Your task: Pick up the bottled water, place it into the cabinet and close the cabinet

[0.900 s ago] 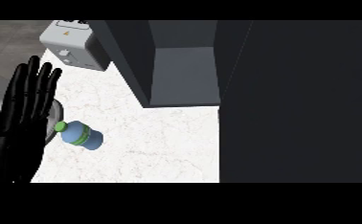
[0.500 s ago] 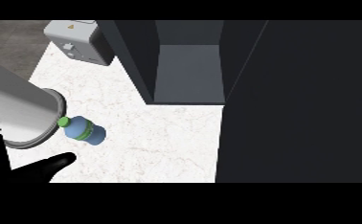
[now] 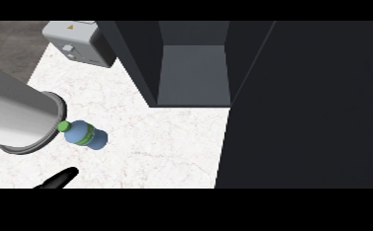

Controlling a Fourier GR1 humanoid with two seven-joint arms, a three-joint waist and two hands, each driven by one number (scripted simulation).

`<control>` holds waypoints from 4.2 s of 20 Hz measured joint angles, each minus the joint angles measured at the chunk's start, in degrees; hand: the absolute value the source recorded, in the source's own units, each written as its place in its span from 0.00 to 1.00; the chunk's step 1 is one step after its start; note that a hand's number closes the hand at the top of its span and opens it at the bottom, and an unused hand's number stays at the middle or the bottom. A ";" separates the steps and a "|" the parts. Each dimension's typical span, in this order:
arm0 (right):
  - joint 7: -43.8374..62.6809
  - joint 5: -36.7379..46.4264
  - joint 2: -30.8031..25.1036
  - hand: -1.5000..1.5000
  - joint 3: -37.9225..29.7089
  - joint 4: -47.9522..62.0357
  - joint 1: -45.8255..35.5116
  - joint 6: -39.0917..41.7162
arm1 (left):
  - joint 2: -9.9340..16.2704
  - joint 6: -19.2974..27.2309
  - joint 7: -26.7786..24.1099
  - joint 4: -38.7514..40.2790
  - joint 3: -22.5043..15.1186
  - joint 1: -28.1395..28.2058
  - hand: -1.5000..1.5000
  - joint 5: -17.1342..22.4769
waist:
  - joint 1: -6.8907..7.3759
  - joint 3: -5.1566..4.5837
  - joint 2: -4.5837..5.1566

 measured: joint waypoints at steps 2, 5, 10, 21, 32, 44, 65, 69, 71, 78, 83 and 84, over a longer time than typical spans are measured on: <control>3.03 1.70 0.45 0.00 2.19 -2.47 -0.51 -0.70 | -0.06 1.24 1.01 -0.98 -1.37 1.23 0.00 -0.93 | 0.00 0.00 0.04; 2.65 1.97 0.53 0.00 3.53 -3.63 1.46 -0.72 | 0.11 2.80 2.29 -1.07 -3.46 3.17 0.00 -1.36 | -0.04 -0.01 0.06; 3.39 3.42 1.64 0.00 7.67 -3.86 1.98 -2.36 | 0.07 5.66 6.78 -0.25 -6.34 1.92 0.00 -4.32 | -0.17 0.00 0.10; 8.52 4.42 1.26 0.00 10.95 -4.65 -1.36 -6.02 | 1.33 4.79 3.73 5.87 -3.14 3.41 0.00 -2.48 | -0.18 -0.07 0.10; 10.75 4.15 -0.10 0.00 11.58 -4.88 -3.72 -8.05 | 0.83 2.99 -7.29 19.27 5.01 3.00 0.00 8.49 | -0.18 -0.10 0.09; 12.04 5.15 -1.05 0.00 15.03 -4.68 -5.56 -11.86 | 0.84 -4.25 -22.73 41.55 13.03 0.20 0.00 21.37 | -0.42 -0.12 0.11; 13.18 6.24 -4.60 0.00 17.44 -4.81 -6.93 -16.35 | 2.54 -17.72 -50.20 80.76 25.09 -13.89 0.00 30.40 | -0.63 -0.09 0.14; 14.06 6.45 -5.18 0.00 17.51 -4.91 -7.72 -17.10 | 3.00 -18.41 -53.98 85.99 26.87 -16.94 0.00 31.50 | -0.66 -0.10 0.15; 13.19 6.87 -4.75 0.00 19.24 -3.73 -7.87 -17.93 | 3.23 -18.44 -55.55 88.61 27.57 -18.87 0.00 31.94 | -0.73 -0.12 0.15; 12.88 7.25 -5.65 0.00 20.00 -3.08 -8.55 -19.35 | 4.92 -21.99 -60.70 96.41 29.48 -24.22 1.00 33.84 | -0.86 -0.12 0.16; 12.71 6.92 -7.03 0.00 18.64 -3.26 -8.59 -19.05 | 6.10 -23.14 -62.75 99.83 27.89 -27.40 1.00 32.31 | -0.96 -0.11 0.15; 12.69 6.91 -6.96 0.00 18.96 -3.21 -8.74 -19.32 | 6.50 -21.99 -64.00 100.29 27.16 -27.42 1.00 30.86 | -1.08 -0.11 0.14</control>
